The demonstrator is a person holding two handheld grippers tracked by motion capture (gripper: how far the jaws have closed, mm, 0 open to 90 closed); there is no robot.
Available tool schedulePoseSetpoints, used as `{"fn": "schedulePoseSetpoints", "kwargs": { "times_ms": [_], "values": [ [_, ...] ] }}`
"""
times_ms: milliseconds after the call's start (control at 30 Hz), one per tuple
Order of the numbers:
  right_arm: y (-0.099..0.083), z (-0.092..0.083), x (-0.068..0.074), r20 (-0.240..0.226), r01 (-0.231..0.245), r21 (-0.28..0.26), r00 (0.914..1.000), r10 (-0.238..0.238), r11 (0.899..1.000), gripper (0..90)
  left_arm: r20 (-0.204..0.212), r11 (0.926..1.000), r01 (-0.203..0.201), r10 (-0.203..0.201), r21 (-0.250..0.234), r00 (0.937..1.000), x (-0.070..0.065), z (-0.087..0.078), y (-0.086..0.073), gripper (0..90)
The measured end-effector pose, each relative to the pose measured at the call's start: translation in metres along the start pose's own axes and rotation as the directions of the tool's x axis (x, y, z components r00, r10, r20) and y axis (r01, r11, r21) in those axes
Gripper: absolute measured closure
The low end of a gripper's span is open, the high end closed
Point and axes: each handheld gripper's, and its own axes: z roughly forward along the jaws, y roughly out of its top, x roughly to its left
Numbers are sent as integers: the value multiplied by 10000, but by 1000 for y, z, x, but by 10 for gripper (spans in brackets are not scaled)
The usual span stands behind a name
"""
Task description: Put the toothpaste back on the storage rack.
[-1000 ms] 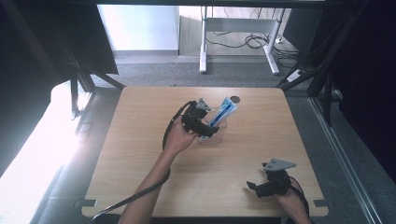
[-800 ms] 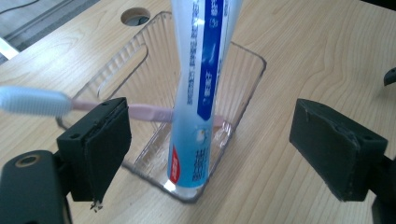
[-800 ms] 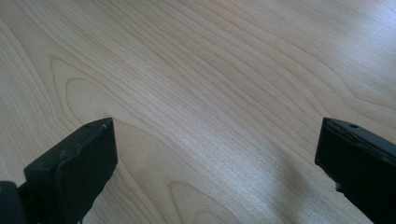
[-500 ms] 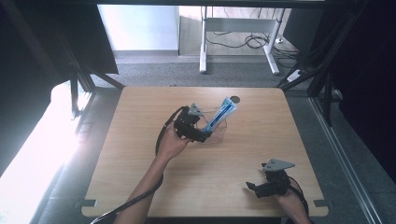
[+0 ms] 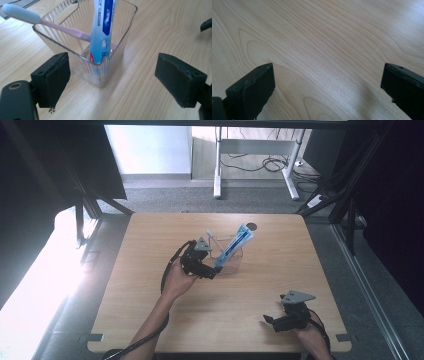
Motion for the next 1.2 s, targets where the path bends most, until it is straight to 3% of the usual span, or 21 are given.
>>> {"fn": "schedulePoseSetpoints", "kwargs": {
  "times_ms": [700, 1200],
  "values": [
    [1, 1, 2, 1, 81, 46, 10000, -81, 10000, 0, -272, 10000, -8, 6, -76, 9996, -11, -28, -33, 133],
    [1, 2, 4, -81, 30, 134, 10000, -29, 9999, 0, -411, 9989, 420, -429, -219, 9982, -15, -54, -67, 135]
  ]
}}
